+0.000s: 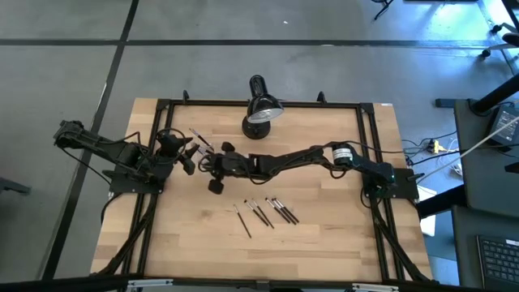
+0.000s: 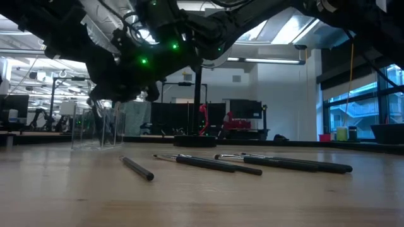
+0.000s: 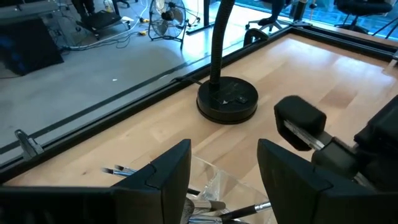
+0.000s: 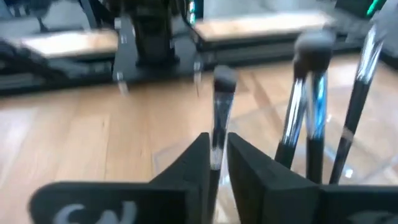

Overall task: Sort items
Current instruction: Put the medium angled shader brush into the transparent organizer, then put the eyeshadow brush into the transparent organizer

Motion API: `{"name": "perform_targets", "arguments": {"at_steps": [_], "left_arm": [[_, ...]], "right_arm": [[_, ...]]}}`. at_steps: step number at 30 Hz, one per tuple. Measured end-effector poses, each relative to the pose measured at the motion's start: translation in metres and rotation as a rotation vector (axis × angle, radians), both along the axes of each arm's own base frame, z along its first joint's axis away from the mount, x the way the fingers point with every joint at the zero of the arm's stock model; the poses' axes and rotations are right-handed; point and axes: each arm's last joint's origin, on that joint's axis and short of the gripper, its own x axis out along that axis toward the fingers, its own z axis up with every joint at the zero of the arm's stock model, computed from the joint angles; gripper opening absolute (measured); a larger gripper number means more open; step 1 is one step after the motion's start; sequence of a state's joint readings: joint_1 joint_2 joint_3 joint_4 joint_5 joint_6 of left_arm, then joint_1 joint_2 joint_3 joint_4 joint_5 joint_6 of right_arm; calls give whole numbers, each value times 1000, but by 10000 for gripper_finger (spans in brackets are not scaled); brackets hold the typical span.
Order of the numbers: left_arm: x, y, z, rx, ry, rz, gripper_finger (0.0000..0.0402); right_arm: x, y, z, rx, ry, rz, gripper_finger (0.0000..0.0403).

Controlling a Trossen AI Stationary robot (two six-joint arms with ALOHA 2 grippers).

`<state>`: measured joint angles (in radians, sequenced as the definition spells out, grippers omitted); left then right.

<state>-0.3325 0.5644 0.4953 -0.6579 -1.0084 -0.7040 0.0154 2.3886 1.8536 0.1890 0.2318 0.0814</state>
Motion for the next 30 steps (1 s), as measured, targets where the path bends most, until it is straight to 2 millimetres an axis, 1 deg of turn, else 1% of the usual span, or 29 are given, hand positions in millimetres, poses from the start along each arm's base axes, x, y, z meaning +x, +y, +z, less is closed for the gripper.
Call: {"name": "perform_targets", "arguments": {"at_steps": [2,4,7,11,13,15,17,19,22,25,28,30], "left_arm": [[0,0,0,0,0,0,180],[0,0,0,-1,-2,1,180],[0,0,0,-5,-4,2,180],[0,0,-1,-18,3,-14,180],[0,-1,-1,-25,15,-25,180],[-1,-1,-2,-29,30,-33,180],[-1,-1,-3,-40,43,-45,180],[-2,-1,-4,-58,49,-55,180],[-2,-1,-5,-77,52,-59,180],[-2,-1,-5,-84,45,-56,180],[-2,-1,-5,-90,39,-53,180],[-2,-1,-5,-92,37,-51,180]], "right_arm": [[0,0,3,14,52,2,77],[2,0,11,16,90,1,101],[2,0,28,15,162,0,136],[-4,12,55,12,302,11,161],[-11,25,63,-10,389,11,164],[-19,45,66,-54,465,7,163],[-26,70,66,-103,509,13,159],[-37,95,66,-134,562,20,154],[-55,122,62,-165,645,-33,150],[-73,136,59,-203,713,-159,149],[-93,141,58,-263,760,-328,149],[-105,141,57,-289,801,-418,149]]}}
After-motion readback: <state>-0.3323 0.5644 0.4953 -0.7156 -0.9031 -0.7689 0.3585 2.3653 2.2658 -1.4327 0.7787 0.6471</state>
